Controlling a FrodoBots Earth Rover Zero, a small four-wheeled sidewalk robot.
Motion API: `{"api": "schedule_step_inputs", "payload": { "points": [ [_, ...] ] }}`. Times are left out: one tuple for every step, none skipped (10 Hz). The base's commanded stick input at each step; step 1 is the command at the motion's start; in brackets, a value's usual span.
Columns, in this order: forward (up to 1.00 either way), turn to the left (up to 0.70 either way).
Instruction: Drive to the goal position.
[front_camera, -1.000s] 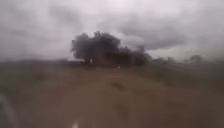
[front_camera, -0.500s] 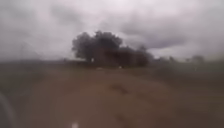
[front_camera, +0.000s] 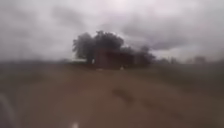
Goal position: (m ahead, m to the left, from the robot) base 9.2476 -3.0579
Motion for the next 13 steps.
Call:
{"api": "schedule_step_inputs", "payload": {
  "points": [
    [0.70, 0.00],
    [0.70, 0.00],
    [0.70, 0.00],
    [0.70, 0.00],
    [0.70, 0.00],
    [0.70, 0.00],
    [0.70, 0.00],
    [0.70, 0.00],
    [0.70, 0.00],
    [0.70, 0.00],
    [0.70, 0.00],
    [0.70, 0.00],
    [0.70, 0.00]
  ]
}}
